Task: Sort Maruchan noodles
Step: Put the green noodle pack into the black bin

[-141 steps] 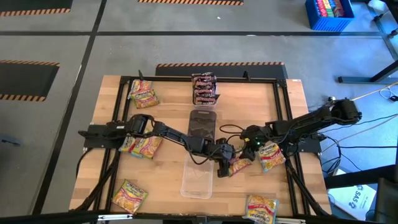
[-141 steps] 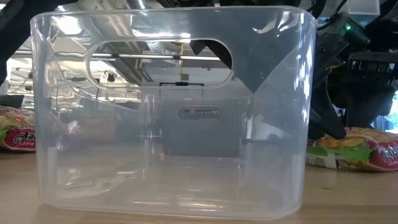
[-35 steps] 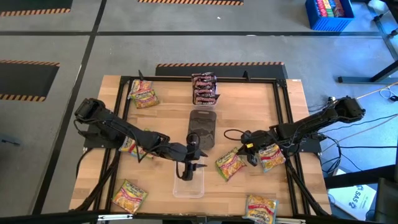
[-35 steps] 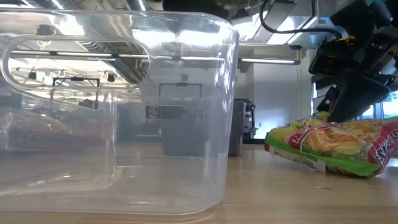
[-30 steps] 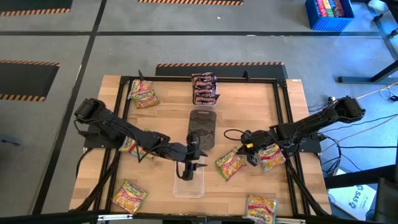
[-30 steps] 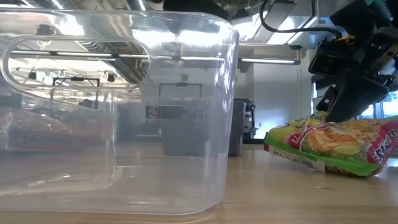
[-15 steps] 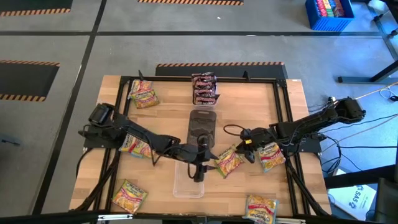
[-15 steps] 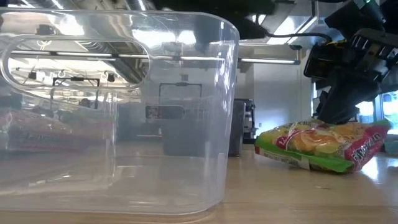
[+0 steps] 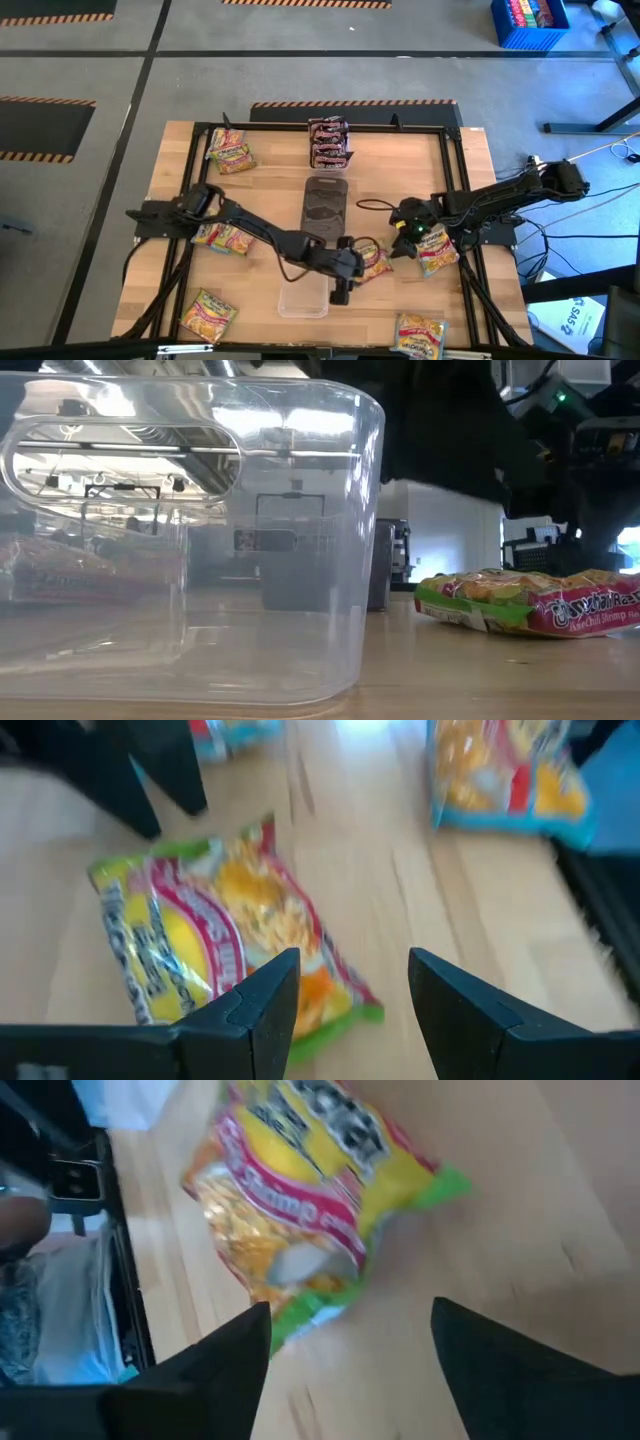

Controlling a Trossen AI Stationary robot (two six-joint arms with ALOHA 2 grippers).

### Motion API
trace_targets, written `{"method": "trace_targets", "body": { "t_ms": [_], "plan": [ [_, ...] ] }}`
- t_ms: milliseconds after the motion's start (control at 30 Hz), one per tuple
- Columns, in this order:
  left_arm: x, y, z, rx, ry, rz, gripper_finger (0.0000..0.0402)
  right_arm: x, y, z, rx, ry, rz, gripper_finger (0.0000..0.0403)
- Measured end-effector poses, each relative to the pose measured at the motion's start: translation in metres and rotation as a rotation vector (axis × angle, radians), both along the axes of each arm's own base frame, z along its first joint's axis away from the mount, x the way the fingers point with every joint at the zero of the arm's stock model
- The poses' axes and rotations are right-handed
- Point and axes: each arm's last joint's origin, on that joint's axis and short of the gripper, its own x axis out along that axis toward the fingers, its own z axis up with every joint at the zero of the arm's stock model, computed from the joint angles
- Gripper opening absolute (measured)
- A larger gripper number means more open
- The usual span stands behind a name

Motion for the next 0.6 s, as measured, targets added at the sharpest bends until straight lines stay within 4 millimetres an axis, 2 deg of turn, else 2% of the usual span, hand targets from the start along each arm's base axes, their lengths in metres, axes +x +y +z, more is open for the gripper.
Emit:
{"method": "trace_targets", "body": {
  "t_ms": [233, 400, 600],
  "plan": [
    [-0.001, -0.004, -0.005, 0.024, 0.103, 0.002, 0.0182, -0.001, 0.0, 0.001, 0.013, 0.021, -0.037, 0.026],
    [-0.001, -0.005, -0.006, 0.021, 0.107, -0.005, 0.0182, 0.001, -0.004, 0.0, -0.081, 0.02, -0.153, 0.026],
    [0.0, -0.004, -0.005, 0.018, 0.094, 0.004, 0.0182, 0.001, 0.006, 0.0, -0.007, 0.042, -0.142, 0.026]
  ]
}}
